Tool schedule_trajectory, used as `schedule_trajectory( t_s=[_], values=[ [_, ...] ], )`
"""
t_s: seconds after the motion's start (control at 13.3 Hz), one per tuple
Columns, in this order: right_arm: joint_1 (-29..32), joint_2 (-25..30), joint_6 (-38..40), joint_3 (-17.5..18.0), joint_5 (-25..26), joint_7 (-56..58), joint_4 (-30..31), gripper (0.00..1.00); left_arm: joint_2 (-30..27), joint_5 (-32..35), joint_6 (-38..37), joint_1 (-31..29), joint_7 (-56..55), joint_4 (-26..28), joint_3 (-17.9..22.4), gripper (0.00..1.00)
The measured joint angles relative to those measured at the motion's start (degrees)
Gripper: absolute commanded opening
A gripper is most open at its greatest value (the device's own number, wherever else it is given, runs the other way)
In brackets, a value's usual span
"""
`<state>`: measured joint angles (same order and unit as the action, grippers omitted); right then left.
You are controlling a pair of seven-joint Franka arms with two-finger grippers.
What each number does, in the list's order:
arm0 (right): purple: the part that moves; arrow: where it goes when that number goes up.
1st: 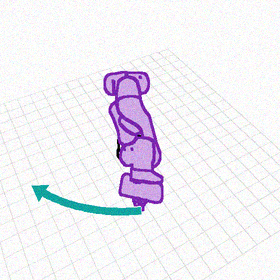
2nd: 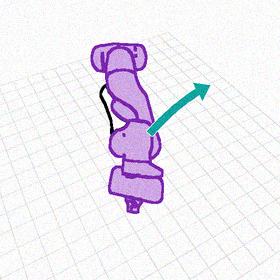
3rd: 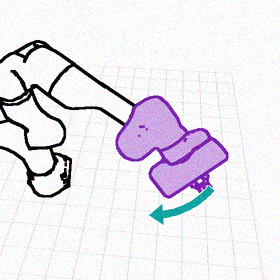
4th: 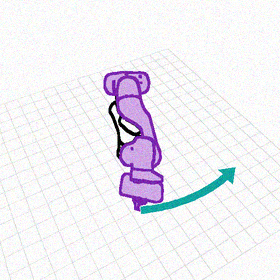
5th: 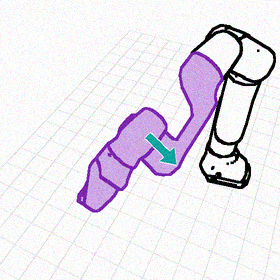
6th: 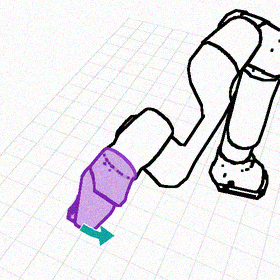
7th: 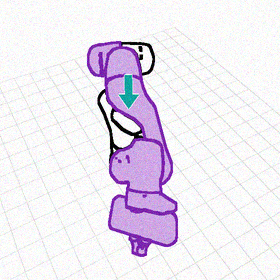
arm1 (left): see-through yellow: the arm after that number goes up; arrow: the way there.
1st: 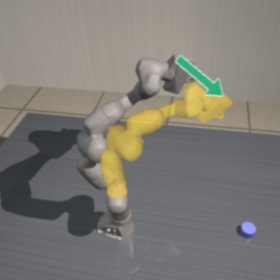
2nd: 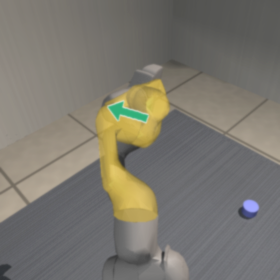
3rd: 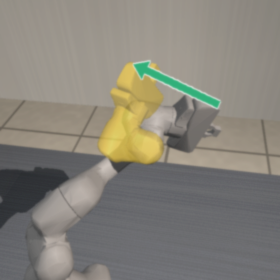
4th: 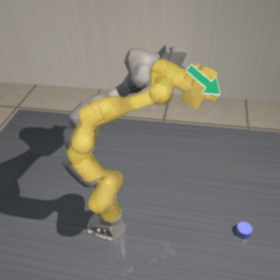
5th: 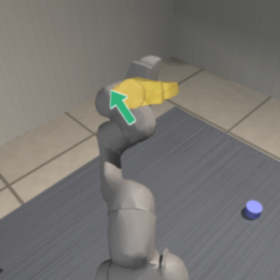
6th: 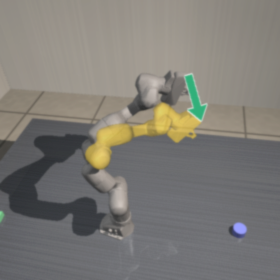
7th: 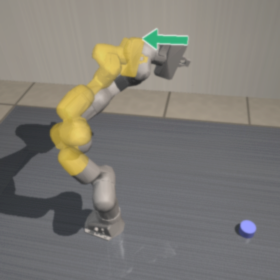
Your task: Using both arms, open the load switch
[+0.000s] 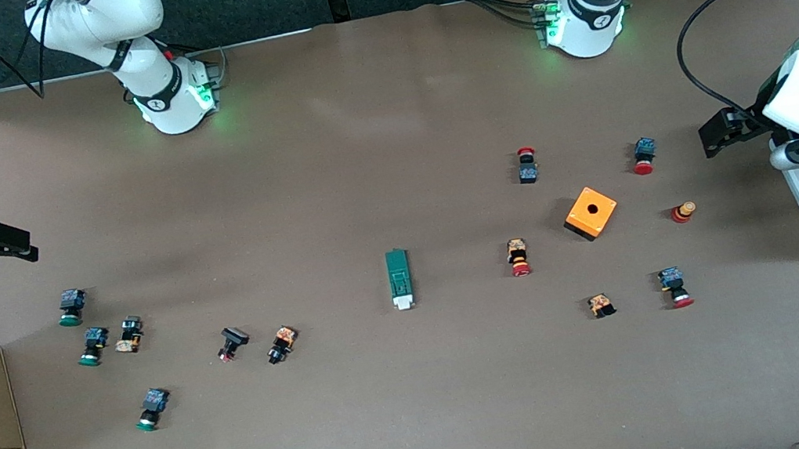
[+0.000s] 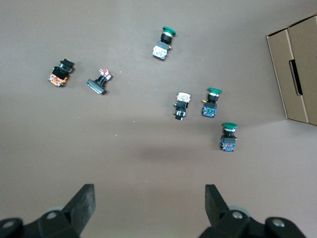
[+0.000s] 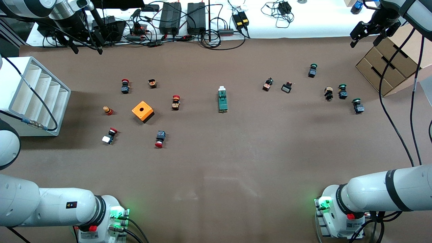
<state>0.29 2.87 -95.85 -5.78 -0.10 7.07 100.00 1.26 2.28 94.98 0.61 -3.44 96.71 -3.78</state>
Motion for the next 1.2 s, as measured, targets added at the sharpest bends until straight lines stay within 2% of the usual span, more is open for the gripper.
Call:
schedule_trajectory(
  t_s=[0.15, 0.3, 0.9, 1.2],
  values=[
    [0.01, 0.00, -0.01, -0.06, 0.00, 0.00, 0.00, 1.00, 0.06, -0.09, -0.50, 0.01, -0.21, 0.00, -0.33, 1.00],
    [0.04, 0.00, -0.01, -0.20, 0.00, 0.00, 0.00, 1.00, 0.05, -0.23, -1.39, 0.15, -4.08, 0.00, -2.57, 1.00],
    [0.23, -0.27, -0.36, -0.76, 0.00, -0.10, 0.00, 1.00, -0.02, -0.28, -1.50, 0.73, -27.74, -0.02, -16.35, 1.00],
    [0.44, -0.87, -0.41, -1.02, 0.00, -0.54, 0.00, 1.00, 0.43, -0.24, 1.87, 0.79, -41.19, 0.12, -24.60, 1.00]
  ],
)
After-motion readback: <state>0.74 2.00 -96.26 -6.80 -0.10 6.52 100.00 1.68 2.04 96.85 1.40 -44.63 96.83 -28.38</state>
